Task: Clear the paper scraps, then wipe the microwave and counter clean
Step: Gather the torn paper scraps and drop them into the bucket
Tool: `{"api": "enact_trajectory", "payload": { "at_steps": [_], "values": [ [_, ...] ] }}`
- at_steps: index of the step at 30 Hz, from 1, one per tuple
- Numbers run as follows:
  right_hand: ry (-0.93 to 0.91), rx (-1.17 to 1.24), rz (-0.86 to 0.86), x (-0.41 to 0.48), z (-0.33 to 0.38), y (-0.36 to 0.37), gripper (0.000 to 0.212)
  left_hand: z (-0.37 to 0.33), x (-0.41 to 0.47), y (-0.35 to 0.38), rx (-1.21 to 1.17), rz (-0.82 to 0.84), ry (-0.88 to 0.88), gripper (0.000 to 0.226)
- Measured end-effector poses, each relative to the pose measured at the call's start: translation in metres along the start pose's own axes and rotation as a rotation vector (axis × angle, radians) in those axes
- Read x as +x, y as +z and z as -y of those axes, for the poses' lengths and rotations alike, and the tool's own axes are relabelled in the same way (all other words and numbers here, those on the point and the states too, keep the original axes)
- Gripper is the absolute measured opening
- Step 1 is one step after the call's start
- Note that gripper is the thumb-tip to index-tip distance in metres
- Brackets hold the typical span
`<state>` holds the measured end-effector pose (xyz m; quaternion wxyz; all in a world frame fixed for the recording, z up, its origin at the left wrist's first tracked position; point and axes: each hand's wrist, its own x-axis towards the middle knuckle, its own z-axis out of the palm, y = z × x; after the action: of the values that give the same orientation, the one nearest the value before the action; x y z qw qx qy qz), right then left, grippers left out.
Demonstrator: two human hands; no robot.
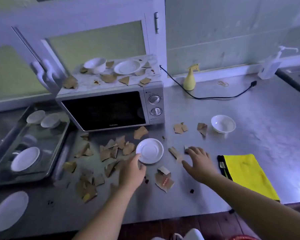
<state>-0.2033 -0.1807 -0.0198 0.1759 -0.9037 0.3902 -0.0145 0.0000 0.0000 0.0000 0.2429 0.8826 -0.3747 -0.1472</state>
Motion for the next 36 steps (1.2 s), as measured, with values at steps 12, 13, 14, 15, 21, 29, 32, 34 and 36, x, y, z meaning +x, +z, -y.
{"api": "enact_trajectory", "payload": {
  "at_steps": [12, 13, 14, 15, 21, 29, 32, 34, 36],
  "values": [
    [0.265, 0.103, 0.096, 0.056, 0.030, 0.028, 0.030, 0.056, -0.043, 0.023, -0.189, 0.248, -0.338, 0.024],
    [0.299, 0.127, 0.082, 0.060, 0.035, 0.032, 0.031, 0.059, -0.045, 0.021, -0.209, 0.259, -0.350, 0.023],
    [0.314, 0.127, 0.072, 0.064, 0.038, 0.037, 0.030, 0.062, -0.046, 0.020, -0.220, 0.261, -0.351, 0.024],
    [0.314, 0.108, 0.065, 0.067, 0.040, 0.041, 0.028, 0.064, -0.047, 0.020, -0.221, 0.257, -0.343, 0.024],
    [0.321, -0.038, 0.060, 0.073, 0.042, 0.060, 0.021, 0.074, -0.049, 0.012, -0.282, 0.332, -0.333, 0.029],
    [0.393, -0.133, 0.055, 0.077, 0.044, 0.070, 0.025, 0.087, -0.054, 0.008, -0.316, 0.320, -0.297, 0.025],
    [0.420, -0.151, 0.022, 0.073, 0.050, 0.070, 0.022, 0.093, -0.054, 0.010, -0.331, 0.337, -0.283, 0.021],
    [0.435, -0.103, -0.013, 0.067, 0.053, 0.067, 0.019, 0.096, -0.050, 0.012, -0.352, 0.359, -0.287, 0.017],
    [0.466, 0.059, 0.000, 0.059, 0.054, 0.060, 0.025, 0.096, -0.044, 0.013, -0.367, 0.378, -0.275, 0.017]
  ]
}}
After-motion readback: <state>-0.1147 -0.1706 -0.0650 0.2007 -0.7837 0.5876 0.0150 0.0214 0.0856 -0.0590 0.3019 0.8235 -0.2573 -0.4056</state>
